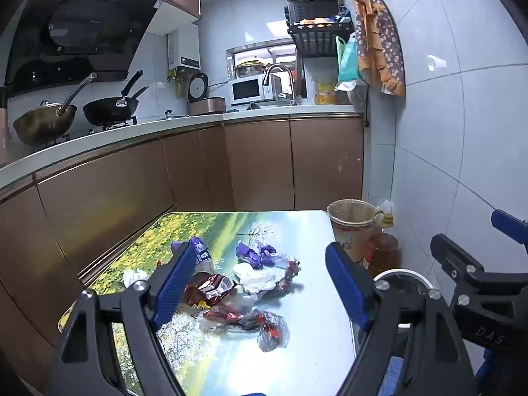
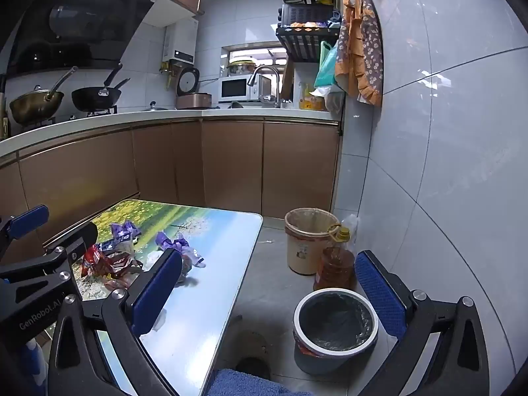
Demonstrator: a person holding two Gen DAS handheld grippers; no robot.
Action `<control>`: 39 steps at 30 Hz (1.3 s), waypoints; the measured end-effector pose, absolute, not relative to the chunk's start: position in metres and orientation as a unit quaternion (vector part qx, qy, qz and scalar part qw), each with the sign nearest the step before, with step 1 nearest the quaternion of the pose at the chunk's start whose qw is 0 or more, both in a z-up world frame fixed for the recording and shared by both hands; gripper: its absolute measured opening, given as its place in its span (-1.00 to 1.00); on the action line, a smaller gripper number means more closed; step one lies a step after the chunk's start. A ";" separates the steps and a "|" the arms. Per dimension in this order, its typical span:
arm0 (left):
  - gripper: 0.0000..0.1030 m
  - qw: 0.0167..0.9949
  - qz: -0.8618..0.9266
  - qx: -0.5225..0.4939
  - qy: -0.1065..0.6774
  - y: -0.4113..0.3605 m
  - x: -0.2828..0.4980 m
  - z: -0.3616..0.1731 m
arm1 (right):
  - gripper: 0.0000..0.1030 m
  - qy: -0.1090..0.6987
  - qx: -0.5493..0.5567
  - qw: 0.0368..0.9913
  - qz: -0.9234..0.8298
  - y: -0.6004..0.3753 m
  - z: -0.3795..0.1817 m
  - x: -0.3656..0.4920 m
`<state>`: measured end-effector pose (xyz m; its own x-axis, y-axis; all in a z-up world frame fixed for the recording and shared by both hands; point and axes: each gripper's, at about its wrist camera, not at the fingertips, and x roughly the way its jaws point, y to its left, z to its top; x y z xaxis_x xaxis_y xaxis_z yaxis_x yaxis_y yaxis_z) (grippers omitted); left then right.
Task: Collect trash
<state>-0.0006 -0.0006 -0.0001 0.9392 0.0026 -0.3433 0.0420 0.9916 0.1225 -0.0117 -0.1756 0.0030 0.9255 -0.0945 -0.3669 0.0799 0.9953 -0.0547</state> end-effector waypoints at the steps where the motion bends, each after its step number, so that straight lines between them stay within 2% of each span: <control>1: 0.55 0.983 -0.007 0.064 0.173 -0.002 -0.001 0.000 | 0.99 0.189 -0.023 0.981 -0.045 -0.175 0.003 -0.011; 4: 0.55 0.980 -0.011 0.046 0.195 0.002 0.010 0.004 | 0.99 0.189 -0.022 0.981 -0.043 -0.174 0.004 -0.008; 8: 0.55 0.982 -0.011 0.023 0.185 0.011 0.021 0.000 | 0.99 0.190 -0.023 0.981 -0.042 -0.173 0.005 -0.005; 39: 0.54 0.982 -0.029 0.041 0.180 0.011 0.045 -0.013 | 0.99 0.176 -0.037 0.981 -0.069 -0.181 0.004 0.026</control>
<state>0.0453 0.0112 -0.0128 0.9337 -0.0428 -0.3555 0.0725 0.9949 0.0706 0.0257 -0.1810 0.0037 0.9282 -0.1485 -0.3412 0.1222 0.9877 -0.0976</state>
